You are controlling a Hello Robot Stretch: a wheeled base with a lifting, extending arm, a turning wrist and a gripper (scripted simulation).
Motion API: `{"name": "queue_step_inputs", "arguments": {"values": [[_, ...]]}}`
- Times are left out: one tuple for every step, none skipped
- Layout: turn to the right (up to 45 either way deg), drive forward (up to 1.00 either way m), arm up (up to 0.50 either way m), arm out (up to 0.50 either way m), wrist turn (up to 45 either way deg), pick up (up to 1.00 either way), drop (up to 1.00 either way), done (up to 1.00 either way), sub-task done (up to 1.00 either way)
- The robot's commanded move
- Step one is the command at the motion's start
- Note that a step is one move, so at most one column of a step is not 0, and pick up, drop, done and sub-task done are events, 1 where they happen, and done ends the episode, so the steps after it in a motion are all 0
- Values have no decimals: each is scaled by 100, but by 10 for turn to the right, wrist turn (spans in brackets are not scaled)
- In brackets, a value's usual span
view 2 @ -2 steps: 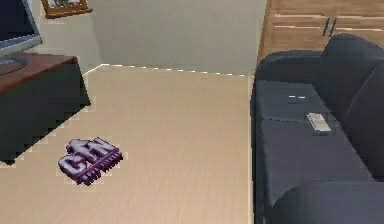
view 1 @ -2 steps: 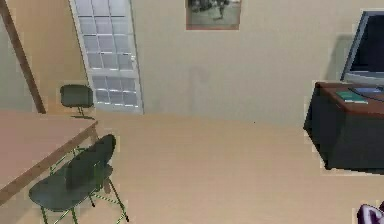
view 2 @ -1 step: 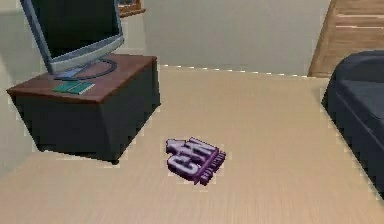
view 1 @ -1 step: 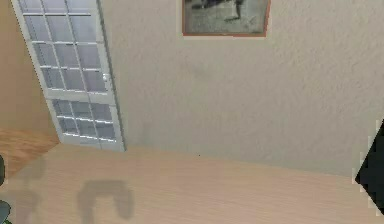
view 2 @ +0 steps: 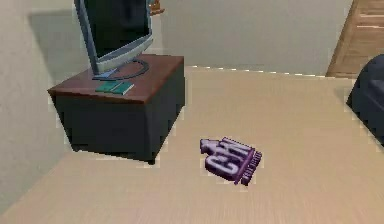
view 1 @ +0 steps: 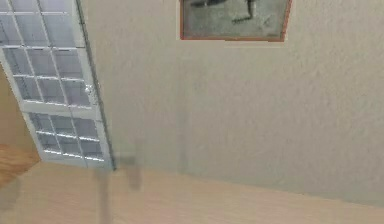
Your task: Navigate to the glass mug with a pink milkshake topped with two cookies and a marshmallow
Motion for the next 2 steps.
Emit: {"name": "queue_step_inputs", "arguments": {"values": [[-180,0,0,0,0,0,0,0,0],[0,100,0,0,0,0,0,0,0]]}}
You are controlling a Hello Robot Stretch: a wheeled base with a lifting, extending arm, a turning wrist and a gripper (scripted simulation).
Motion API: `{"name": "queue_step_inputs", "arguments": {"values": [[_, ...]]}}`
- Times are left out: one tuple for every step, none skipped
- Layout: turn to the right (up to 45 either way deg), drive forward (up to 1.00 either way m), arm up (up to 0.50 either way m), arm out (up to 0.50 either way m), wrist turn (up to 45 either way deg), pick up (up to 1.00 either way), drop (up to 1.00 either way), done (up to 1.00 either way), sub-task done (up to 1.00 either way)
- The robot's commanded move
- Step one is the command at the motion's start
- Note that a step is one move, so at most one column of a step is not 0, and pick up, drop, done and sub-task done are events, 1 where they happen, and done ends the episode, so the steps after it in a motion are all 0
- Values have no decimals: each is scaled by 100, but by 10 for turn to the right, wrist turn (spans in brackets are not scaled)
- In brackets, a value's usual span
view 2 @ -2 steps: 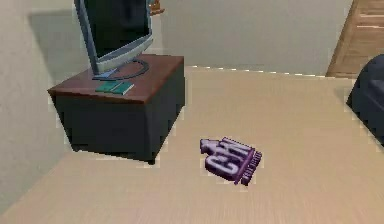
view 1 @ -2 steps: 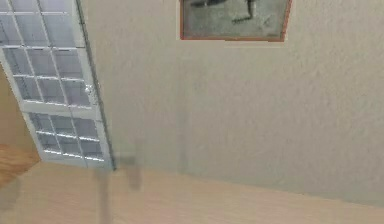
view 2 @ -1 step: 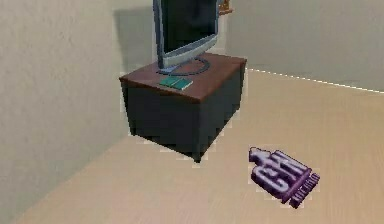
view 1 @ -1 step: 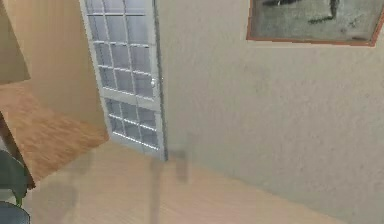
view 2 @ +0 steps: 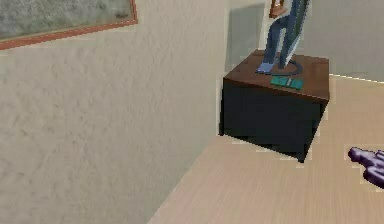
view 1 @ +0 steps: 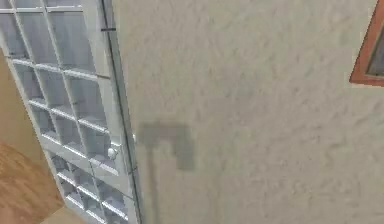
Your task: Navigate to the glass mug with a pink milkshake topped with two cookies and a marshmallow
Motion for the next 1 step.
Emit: {"name": "queue_step_inputs", "arguments": {"values": [[-150,0,0,0,0,0,0,0,0]]}}
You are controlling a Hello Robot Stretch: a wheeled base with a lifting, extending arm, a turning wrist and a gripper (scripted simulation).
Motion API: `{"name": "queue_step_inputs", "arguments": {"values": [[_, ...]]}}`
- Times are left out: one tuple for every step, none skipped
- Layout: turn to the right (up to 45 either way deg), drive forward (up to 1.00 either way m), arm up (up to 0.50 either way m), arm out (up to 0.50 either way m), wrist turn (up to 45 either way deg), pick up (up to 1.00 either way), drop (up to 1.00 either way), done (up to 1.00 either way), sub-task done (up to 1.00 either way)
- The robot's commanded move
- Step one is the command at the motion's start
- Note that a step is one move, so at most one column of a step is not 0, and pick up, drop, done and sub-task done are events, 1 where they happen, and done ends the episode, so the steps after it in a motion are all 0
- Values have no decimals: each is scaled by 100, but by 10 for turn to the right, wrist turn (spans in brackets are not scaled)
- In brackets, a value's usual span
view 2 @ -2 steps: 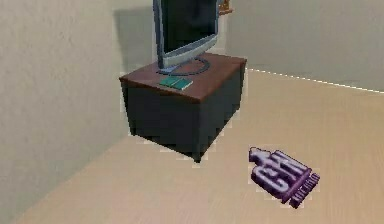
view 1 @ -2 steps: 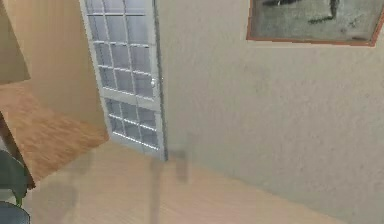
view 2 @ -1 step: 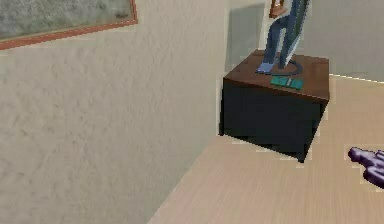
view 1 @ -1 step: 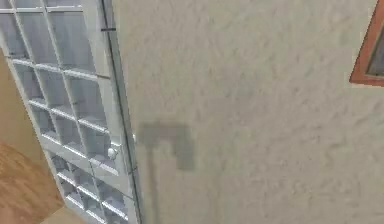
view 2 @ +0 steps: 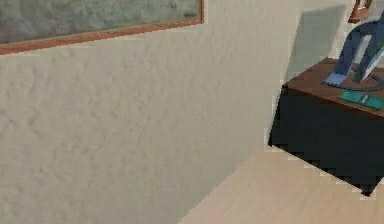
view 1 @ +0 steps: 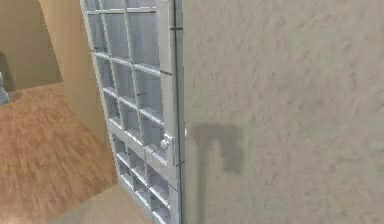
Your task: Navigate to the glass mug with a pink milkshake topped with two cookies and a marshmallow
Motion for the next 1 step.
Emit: {"name": "queue_step_inputs", "arguments": {"values": [[0,15,0,0,0,0,0,0,0]]}}
